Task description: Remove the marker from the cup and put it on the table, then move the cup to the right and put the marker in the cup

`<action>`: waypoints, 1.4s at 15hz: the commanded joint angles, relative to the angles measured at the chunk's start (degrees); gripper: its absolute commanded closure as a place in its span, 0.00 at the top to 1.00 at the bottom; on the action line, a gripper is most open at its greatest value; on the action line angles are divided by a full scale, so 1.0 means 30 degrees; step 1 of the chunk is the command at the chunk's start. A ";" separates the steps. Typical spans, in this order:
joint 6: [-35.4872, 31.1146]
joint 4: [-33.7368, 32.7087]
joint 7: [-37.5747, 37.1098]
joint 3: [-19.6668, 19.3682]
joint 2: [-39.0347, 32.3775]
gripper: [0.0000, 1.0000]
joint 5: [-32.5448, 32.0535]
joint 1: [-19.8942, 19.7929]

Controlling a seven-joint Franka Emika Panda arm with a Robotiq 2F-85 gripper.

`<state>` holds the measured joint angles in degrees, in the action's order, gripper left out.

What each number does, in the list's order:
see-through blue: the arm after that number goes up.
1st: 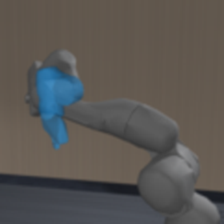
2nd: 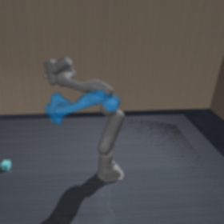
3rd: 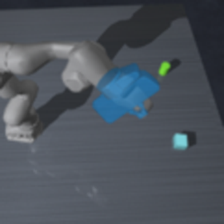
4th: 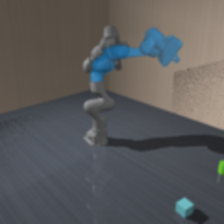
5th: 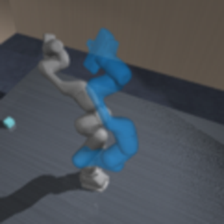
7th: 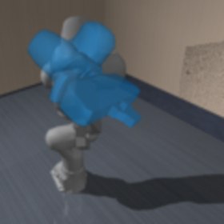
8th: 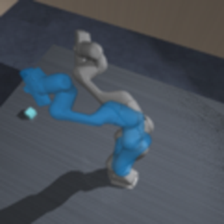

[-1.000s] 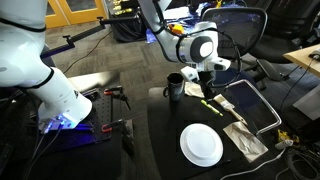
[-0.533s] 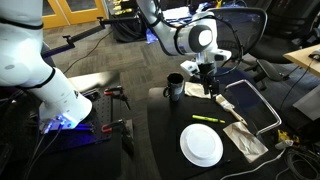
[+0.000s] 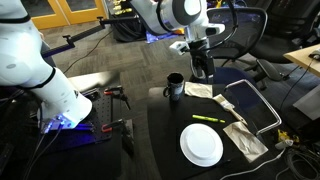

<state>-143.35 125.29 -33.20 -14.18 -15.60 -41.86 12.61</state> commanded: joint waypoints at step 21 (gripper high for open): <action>0.0338 0.3153 0.8683 0.4038 0.2547 1.00 0.6447 -0.3008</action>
<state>-141.81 136.09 -8.30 -3.23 -5.67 -23.14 4.47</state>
